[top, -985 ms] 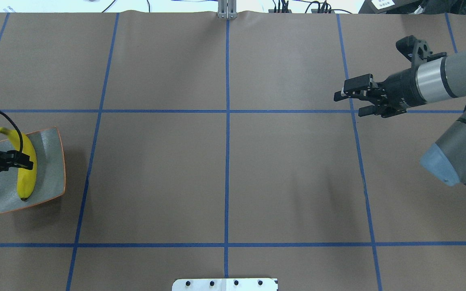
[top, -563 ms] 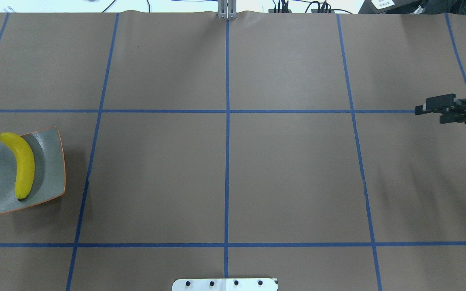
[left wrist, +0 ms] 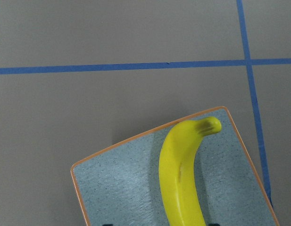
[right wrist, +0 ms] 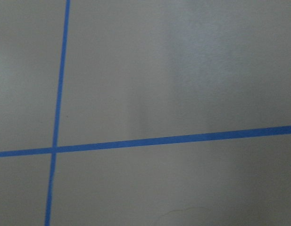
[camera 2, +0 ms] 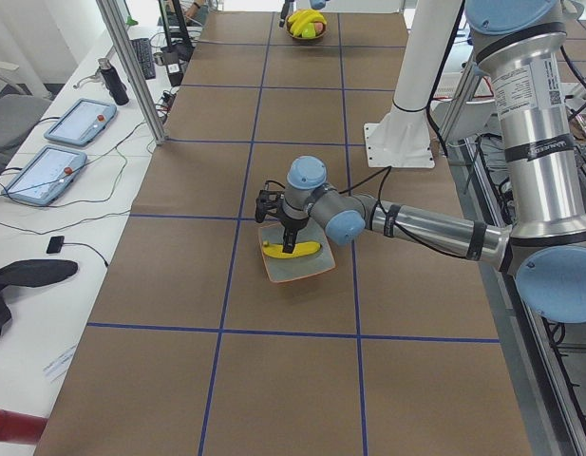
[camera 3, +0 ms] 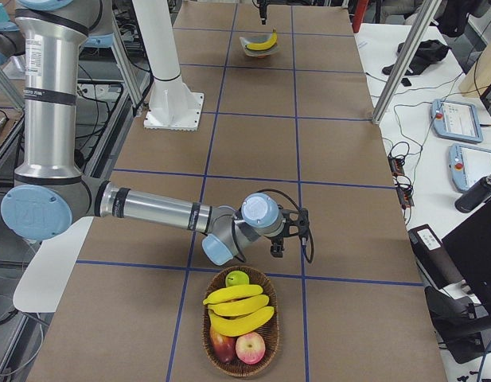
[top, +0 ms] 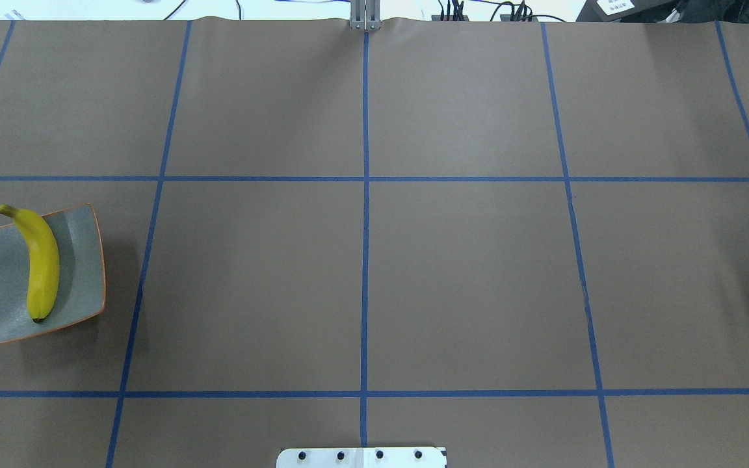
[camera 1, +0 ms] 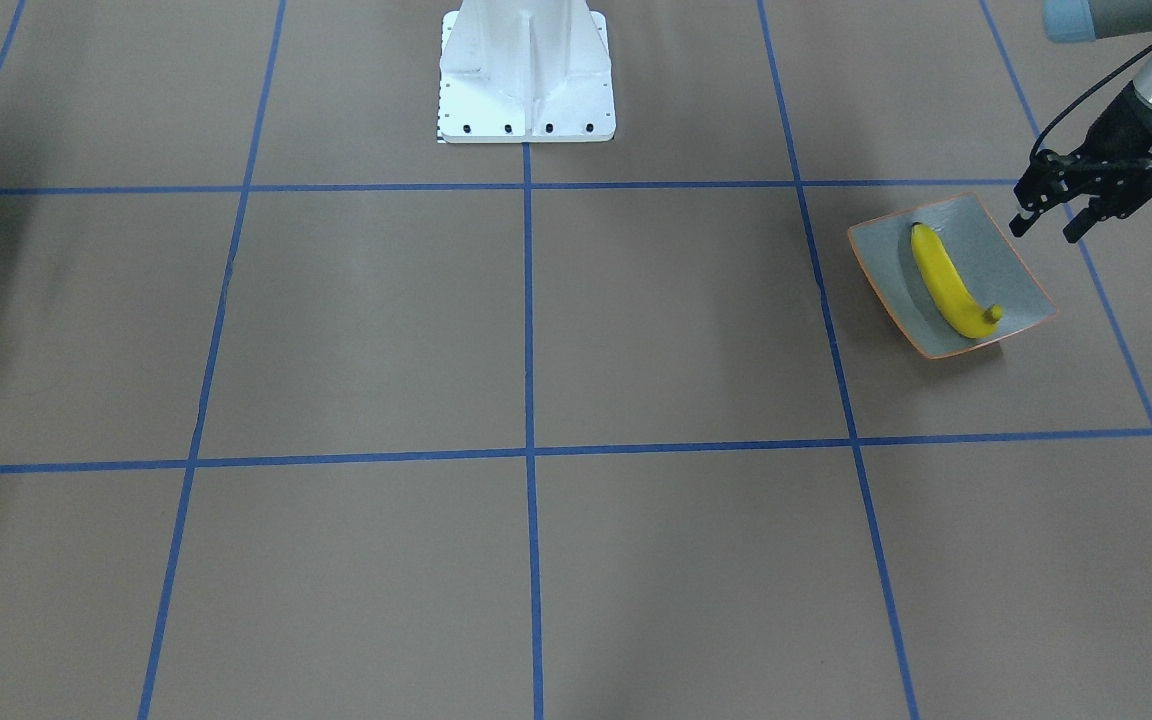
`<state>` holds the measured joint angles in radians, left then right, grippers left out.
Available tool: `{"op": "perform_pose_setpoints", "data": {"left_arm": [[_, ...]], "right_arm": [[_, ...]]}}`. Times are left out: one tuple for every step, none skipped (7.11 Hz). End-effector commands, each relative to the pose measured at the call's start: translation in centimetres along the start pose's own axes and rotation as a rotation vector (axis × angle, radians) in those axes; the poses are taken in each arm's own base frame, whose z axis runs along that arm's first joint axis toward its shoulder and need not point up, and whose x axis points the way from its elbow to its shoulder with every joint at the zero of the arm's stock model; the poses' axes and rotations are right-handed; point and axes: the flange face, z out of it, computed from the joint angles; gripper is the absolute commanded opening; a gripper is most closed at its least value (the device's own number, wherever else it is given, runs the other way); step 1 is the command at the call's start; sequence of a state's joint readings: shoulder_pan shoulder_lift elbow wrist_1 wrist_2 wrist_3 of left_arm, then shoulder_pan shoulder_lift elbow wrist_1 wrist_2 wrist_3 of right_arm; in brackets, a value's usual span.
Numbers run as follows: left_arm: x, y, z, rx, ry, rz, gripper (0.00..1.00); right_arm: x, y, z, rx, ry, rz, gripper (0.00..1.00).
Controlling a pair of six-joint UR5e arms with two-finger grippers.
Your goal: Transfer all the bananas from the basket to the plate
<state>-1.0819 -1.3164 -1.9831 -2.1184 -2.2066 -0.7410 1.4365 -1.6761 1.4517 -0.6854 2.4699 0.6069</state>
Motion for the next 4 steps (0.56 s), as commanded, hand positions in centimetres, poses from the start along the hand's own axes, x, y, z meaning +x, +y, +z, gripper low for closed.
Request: {"op": "perform_pose_setpoints", "data": {"left_arm": [[-0.1, 0.0, 0.2, 0.0, -0.004, -0.001, 0.77], [-0.2, 0.0, 0.3, 0.0, -0.008, 0.0, 0.78], [-0.1, -0.1, 0.3, 0.001, -0.007, 0.001, 0.8], [-0.4, 0.0, 0.5, -0.002, -0.011, -0.003, 0.8]], "right_arm": [[4.1, 3.0, -1.1, -0.011, 0.025, -0.059, 1.0], [6.0, 5.7, -1.5, -0.027, 0.038, -0.094, 1.0], [6.8, 7.0, -1.4, -0.049, 0.044, -0.145, 1.0], [6.3, 6.1, -1.6, -0.063, 0.052, -0.193, 1.0]]}}
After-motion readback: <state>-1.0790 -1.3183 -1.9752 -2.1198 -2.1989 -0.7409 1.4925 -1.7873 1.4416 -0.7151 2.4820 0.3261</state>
